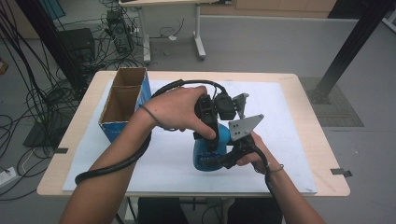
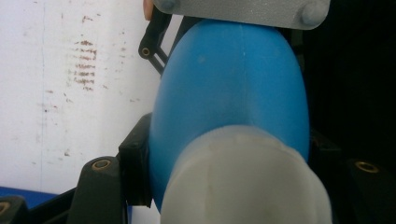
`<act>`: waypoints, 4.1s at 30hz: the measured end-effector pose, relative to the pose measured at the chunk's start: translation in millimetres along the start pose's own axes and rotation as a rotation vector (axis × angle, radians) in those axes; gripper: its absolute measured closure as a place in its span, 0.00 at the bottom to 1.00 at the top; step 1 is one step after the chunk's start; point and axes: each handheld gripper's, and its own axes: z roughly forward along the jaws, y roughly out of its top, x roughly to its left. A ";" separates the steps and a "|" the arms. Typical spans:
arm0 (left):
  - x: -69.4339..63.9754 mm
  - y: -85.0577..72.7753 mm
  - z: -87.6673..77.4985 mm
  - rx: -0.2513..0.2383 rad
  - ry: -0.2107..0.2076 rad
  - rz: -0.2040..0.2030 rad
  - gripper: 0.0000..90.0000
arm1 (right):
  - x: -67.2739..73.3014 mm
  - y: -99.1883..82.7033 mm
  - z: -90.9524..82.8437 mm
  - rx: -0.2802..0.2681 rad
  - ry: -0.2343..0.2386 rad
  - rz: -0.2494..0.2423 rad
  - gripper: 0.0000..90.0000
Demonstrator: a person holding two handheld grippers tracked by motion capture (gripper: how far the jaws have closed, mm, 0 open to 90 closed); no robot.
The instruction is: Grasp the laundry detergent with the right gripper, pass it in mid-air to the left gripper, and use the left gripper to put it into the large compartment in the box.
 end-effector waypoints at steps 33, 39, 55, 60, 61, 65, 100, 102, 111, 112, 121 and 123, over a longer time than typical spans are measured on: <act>-0.4 -0.2 -1.2 0.002 0.002 -0.001 0.41 | -0.1 1.0 0.3 -0.004 0.000 -0.001 0.47; -0.6 0.1 -1.7 -0.004 0.007 -0.004 0.41 | -0.4 1.1 -0.2 -0.007 -0.001 -0.002 0.46; -0.5 0.2 -2.2 0.002 0.007 -0.008 0.41 | -1.2 1.6 0.6 -0.008 0.002 -0.004 0.46; -0.7 -0.2 -1.7 0.002 0.008 -0.010 0.41 | -1.2 1.5 0.8 -0.007 0.002 -0.005 0.46; -0.9 -0.2 -1.7 0.005 0.007 -0.010 0.41 | -1.1 1.5 0.9 -0.007 0.001 -0.005 0.46; -1.0 -0.2 -1.8 0.003 0.007 -0.014 0.41 | -1.0 1.4 1.2 -0.010 0.003 -0.006 0.46; 3.2 -3.3 -4.8 0.014 0.022 -0.047 0.41 | -4.3 -6.5 0.7 -0.117 -0.120 0.065 0.05; 2.8 -3.7 -4.8 0.015 0.024 -0.047 0.41 | -4.0 -6.6 0.3 -0.112 -0.119 0.065 0.05; 2.1 -2.9 -3.5 0.023 0.018 -0.046 0.41 | -3.2 -7.9 -7.8 -0.114 -0.128 0.063 0.06; 2.0 -2.9 -3.5 0.022 0.018 -0.045 0.41 | -3.0 -8.2 -9.2 -0.115 -0.130 0.064 0.06; 2.8 -3.8 -2.9 0.023 0.020 -0.056 0.41 | -0.4 -12.3 -21.2 -0.116 -0.143 0.071 0.06; 2.6 -3.8 -3.0 0.022 0.023 -0.058 0.41 | 0.5 -14.0 -24.2 -0.115 -0.146 0.072 0.06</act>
